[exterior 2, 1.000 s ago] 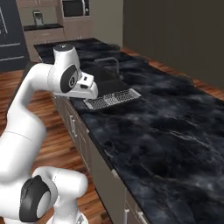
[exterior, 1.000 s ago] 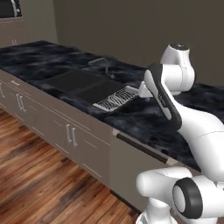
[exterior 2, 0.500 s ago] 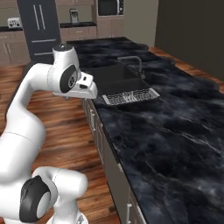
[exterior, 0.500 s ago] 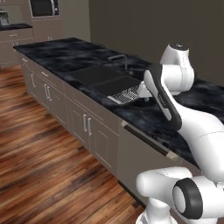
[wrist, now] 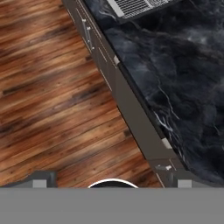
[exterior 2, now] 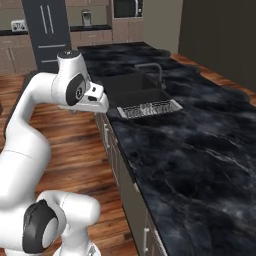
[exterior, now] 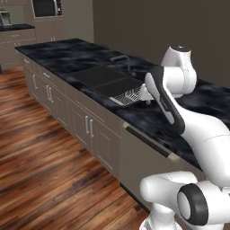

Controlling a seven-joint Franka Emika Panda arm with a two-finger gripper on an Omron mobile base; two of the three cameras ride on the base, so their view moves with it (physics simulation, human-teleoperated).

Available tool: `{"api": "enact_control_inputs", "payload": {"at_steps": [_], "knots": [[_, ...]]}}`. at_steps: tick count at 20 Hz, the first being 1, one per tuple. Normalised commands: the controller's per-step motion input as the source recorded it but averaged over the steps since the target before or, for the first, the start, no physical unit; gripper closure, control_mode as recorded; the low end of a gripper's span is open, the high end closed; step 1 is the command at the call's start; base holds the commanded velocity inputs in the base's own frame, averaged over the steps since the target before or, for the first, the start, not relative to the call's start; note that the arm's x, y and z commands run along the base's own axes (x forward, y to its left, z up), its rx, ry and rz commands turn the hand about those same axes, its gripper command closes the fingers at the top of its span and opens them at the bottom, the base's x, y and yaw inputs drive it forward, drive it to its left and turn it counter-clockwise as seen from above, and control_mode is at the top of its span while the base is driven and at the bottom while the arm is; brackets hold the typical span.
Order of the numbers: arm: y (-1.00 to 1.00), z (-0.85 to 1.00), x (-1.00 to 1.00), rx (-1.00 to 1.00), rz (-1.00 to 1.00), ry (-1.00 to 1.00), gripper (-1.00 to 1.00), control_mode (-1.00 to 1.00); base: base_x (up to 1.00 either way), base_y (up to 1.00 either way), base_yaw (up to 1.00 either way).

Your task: Open the dishwasher door and pull out the top rack.

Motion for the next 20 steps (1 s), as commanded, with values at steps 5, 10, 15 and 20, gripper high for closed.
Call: {"api": "enact_control_inputs", "payload": {"at_steps": [5, 10, 15, 20], "knots": [[0.02, -0.01, -0.17, 0.00, 0.00, 0.00, -1.00, -1.00, -0.07, -0.02, 0.00], [0.23, -0.01, -0.02, -0.13, 0.00, -0.04, -1.00, -1.00, 0.00, 0.00, 0.00], [0.40, -0.21, 0.00, -0.33, -0.01, -0.18, -1.00, -1.00, 0.00, 0.00, 0.00], [0.27, -0.46, 0.00, -0.35, -0.01, -0.17, -1.00, -1.00, 0.00, 0.00, 0.00]]}}
